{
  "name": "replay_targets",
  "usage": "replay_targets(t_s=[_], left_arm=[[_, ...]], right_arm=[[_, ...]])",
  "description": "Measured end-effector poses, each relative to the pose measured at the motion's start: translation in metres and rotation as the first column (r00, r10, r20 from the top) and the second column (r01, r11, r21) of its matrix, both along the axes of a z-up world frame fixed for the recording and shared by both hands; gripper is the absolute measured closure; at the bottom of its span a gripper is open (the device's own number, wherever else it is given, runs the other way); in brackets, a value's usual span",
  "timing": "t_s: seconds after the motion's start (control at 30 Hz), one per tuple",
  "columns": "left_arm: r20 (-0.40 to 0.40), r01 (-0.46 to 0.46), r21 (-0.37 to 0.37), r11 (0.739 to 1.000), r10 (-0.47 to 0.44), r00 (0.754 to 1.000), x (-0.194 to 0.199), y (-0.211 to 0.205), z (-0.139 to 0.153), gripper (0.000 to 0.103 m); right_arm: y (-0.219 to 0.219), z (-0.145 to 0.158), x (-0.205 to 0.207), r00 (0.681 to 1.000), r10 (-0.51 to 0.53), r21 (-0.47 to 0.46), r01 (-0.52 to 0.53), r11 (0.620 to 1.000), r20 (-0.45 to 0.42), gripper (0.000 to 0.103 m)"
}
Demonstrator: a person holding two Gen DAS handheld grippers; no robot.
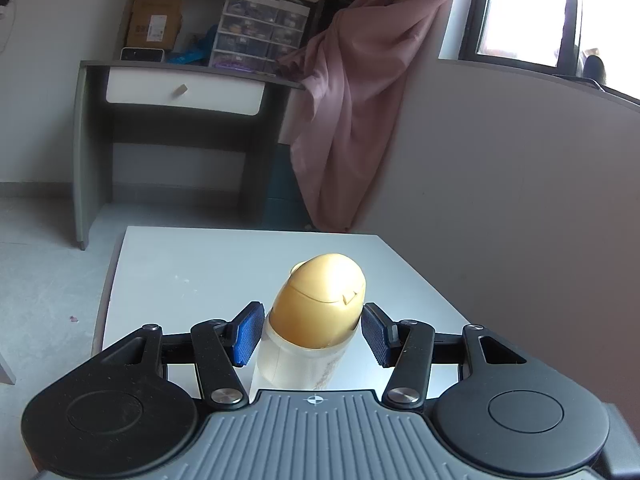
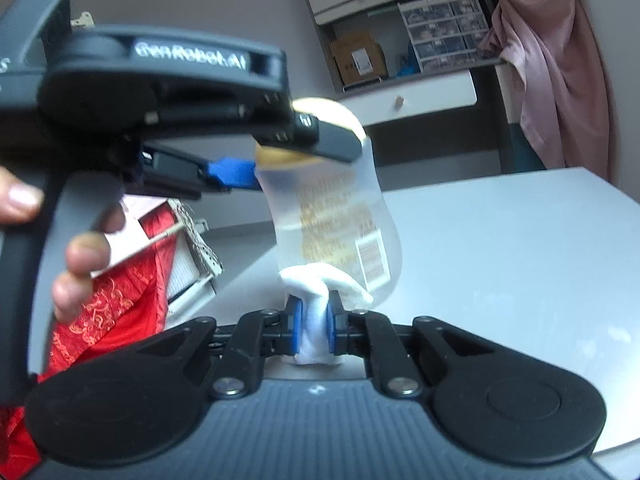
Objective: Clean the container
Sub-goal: 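Press the cloth against the bottle's lower body and wipe with the right gripper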
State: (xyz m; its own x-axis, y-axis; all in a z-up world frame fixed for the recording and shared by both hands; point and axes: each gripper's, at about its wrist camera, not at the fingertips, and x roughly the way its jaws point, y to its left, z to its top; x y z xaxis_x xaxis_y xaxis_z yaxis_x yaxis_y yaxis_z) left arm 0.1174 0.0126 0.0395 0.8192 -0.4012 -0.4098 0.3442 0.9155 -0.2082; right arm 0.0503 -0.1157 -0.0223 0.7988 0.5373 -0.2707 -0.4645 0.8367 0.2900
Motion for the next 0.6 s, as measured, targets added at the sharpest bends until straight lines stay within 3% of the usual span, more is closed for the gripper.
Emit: replay_targets(t_s=[0.33,0.6], left_arm=[[-0.004,0.003,-0.004,1.000,-0.003,1.000,-0.002,-0.001,0.002,0.049],[-0.006,0.006,-0.004,1.000,-0.006,1.000,-0.003,0.001,0.002,0.049]], right_arm=[[0.000,0.002,-0.001,1.000,-0.007,-0.009,0.007,1.000,0.006,0.091],[-0.009,0.034,-0.011,0.993,-0.026,0.006,0.025,1.000,0.119,0.091]])
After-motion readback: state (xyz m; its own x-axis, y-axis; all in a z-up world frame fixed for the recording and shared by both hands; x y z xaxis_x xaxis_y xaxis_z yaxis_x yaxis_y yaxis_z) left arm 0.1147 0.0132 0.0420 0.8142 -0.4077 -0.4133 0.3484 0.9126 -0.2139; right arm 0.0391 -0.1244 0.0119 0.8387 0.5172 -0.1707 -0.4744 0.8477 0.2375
